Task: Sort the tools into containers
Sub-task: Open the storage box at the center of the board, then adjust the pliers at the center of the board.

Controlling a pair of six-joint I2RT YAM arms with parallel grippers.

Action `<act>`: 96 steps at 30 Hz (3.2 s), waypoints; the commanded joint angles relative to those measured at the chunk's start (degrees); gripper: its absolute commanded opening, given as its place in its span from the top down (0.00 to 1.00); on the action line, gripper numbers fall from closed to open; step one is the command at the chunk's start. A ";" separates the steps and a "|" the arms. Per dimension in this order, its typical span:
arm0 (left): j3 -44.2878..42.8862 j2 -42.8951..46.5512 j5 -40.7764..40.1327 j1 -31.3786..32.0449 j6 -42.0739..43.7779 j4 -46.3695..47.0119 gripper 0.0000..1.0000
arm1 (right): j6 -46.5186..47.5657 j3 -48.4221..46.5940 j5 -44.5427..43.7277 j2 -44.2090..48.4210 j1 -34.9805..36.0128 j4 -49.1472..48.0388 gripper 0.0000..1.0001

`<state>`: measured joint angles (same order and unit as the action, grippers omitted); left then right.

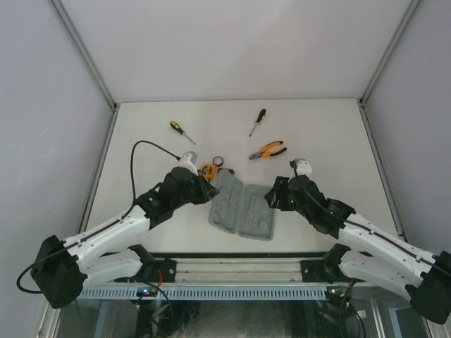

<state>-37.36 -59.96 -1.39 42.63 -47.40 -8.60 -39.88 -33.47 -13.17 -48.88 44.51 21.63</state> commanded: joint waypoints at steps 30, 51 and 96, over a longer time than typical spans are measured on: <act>9.10 7.77 -6.91 -2.11 6.56 -4.66 0.46 | -2.93 -0.31 0.69 -26.45 0.17 -3.93 0.62; 5.61 1.33 -3.87 -2.03 7.82 -2.04 0.47 | 6.60 -5.15 1.68 -27.11 -9.79 -2.20 0.61; -11.52 18.85 -22.50 -8.44 24.55 -33.79 0.19 | 33.91 -55.97 28.21 -62.70 -27.37 3.61 0.42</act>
<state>-47.59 -41.69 -18.65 34.59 -23.35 -41.56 -8.69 -84.38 10.98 -108.84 18.11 23.79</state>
